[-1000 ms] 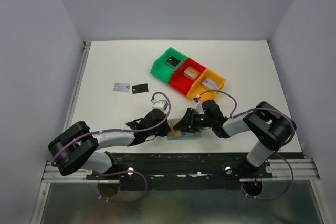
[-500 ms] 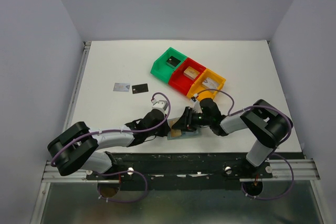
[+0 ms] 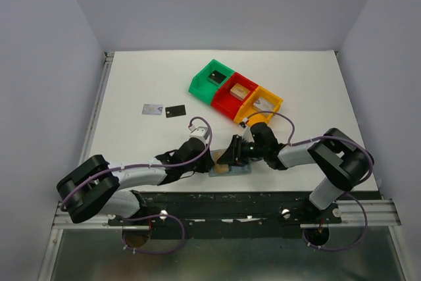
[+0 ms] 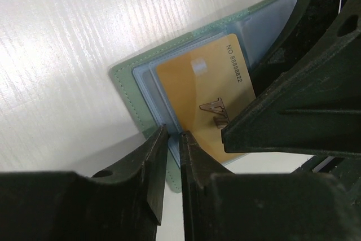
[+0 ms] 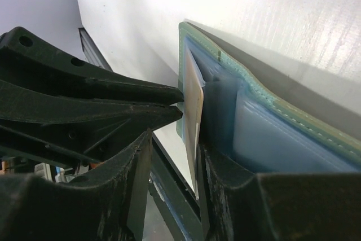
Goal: Take the credit cards out of the card holder
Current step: Remove the credit card from the card holder.
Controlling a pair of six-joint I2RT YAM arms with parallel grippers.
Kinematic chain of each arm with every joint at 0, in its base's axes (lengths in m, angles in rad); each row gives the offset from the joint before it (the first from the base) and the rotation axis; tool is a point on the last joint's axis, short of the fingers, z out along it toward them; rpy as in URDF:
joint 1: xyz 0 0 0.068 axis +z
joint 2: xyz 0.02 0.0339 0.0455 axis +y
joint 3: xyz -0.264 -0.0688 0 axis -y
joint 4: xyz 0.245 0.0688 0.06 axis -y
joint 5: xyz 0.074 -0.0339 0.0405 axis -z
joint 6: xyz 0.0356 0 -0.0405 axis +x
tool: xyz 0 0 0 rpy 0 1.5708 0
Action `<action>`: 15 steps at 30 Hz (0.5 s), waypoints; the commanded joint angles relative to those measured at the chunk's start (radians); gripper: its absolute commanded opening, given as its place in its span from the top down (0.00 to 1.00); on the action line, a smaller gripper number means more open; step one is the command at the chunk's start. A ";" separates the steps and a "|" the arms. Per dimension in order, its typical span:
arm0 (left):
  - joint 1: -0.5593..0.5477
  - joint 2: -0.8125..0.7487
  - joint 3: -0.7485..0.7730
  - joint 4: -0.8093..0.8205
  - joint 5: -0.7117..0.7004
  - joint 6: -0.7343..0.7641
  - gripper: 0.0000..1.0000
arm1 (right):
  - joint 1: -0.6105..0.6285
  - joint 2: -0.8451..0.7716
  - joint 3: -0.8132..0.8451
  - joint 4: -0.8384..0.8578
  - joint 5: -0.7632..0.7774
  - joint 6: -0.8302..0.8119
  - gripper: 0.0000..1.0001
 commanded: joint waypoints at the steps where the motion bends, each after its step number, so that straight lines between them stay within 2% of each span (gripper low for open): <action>1: -0.008 -0.015 -0.014 -0.020 -0.012 -0.008 0.71 | 0.004 -0.035 0.024 -0.049 0.014 -0.033 0.57; 15: -0.008 0.025 0.004 -0.043 -0.017 -0.010 0.88 | 0.003 -0.093 0.031 -0.130 0.038 -0.067 0.58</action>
